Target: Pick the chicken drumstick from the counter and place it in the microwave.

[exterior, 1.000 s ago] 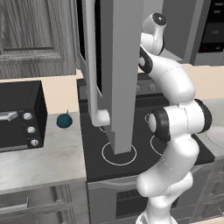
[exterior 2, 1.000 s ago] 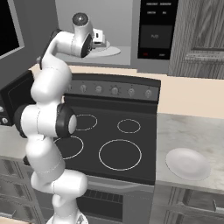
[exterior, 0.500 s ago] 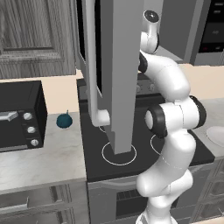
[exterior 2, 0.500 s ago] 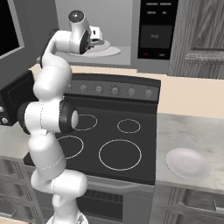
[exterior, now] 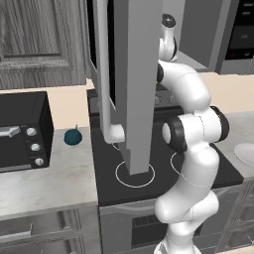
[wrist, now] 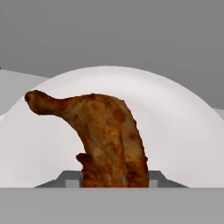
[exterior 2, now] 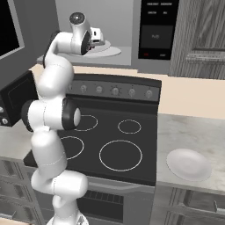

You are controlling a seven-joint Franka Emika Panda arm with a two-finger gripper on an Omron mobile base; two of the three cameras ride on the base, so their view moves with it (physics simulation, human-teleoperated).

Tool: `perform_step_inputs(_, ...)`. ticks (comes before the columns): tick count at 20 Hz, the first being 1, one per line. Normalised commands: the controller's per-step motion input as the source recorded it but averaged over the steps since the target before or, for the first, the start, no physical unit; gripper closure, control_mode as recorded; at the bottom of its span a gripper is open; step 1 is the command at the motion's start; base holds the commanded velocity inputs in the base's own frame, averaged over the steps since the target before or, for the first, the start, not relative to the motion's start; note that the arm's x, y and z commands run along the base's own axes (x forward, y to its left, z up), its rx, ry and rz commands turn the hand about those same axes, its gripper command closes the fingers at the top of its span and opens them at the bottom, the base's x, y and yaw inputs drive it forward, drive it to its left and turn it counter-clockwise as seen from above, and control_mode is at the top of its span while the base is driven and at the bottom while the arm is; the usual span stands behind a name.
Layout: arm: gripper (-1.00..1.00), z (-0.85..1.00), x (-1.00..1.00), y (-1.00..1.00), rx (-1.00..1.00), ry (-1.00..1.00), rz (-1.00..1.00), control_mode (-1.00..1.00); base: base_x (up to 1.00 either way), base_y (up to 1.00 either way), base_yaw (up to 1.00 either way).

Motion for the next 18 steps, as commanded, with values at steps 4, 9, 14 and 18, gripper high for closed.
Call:
perform_step_inputs(4,-1.0,0.0,0.0,0.0,0.0,0.01,0.0,-1.0,0.0,0.0,0.0)
perform_step_inputs(9,-1.0,0.0,0.0,-0.01,0.0,0.0,0.0,-1.0,0.0,0.0,0.0)
perform_step_inputs(14,-1.0,0.0,-0.02,-0.07,0.0,-0.01,0.0,-1.0,0.0,0.0,0.0)
perform_step_inputs(18,-1.0,0.0,-0.35,-0.21,0.08,-0.08,0.0,-1.0,0.0,0.0,0.0)
